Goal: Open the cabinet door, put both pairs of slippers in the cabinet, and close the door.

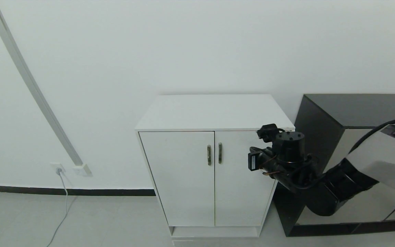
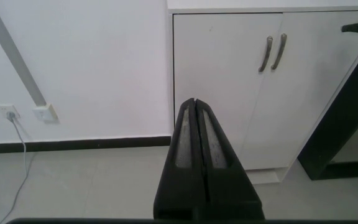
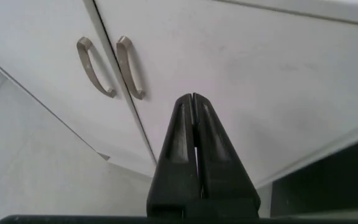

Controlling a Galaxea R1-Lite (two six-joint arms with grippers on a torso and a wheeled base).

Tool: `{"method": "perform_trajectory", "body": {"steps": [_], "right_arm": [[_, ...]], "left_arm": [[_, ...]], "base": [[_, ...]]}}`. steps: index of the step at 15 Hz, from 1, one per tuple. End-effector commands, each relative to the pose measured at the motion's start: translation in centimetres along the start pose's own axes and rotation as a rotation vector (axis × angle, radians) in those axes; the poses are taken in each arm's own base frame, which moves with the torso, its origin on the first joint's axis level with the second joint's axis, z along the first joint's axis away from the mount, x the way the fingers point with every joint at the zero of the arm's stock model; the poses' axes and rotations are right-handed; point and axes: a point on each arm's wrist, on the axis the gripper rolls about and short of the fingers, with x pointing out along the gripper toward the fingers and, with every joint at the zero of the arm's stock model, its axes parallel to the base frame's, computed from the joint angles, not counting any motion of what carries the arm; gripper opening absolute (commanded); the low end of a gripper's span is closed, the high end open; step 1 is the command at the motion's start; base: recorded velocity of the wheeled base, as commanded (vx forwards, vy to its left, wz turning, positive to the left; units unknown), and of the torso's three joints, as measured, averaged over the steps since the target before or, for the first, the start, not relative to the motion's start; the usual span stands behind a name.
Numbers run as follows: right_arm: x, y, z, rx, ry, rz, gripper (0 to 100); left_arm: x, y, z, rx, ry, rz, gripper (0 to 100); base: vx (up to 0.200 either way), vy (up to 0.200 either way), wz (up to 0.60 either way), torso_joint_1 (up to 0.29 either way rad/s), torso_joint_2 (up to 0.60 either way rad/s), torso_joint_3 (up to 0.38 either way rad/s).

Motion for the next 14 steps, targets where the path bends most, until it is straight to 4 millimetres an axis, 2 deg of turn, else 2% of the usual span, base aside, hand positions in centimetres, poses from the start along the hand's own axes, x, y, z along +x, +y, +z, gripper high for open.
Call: {"method": "perform_trajectory", "body": {"steps": [1, 7, 8, 9, 14], "right_arm": [[-3.3, -1.9, 2.2, 0.018, -0.047, -0.031, 0], [-9.1, -7.5, 4.2, 0.047, -0.095, -0.174, 0], [-9.8, -8.0, 4.2, 0.048, -0.094, -0.187, 0], [-11.4, -9.2, 4.0, 0.054, -0.091, -0.228, 0], [-16.3, -13.8, 2.4, 0.08, -0.056, -0.423, 0]], "left_arm": [[0.0, 0.0, 0.0, -0.001, 0.001, 0.0, 0], [0.0, 0.0, 0.0, -0.001, 0.001, 0.0, 0], [0.0, 0.0, 0.0, -0.001, 0.001, 0.0, 0], [0.0, 0.0, 0.0, -0.001, 0.001, 0.001, 0], [0.0, 0.0, 0.0, -0.001, 0.001, 0.0, 0]], "base": [[0.0, 0.0, 0.0, 0.0, 0.0, 0.0], [0.0, 0.0, 0.0, 0.0, 0.0, 0.0], [0.0, 0.0, 0.0, 0.0, 0.0, 0.0], [0.0, 0.0, 0.0, 0.0, 0.0, 0.0], [0.0, 0.0, 0.0, 0.0, 0.0, 0.0]]}}
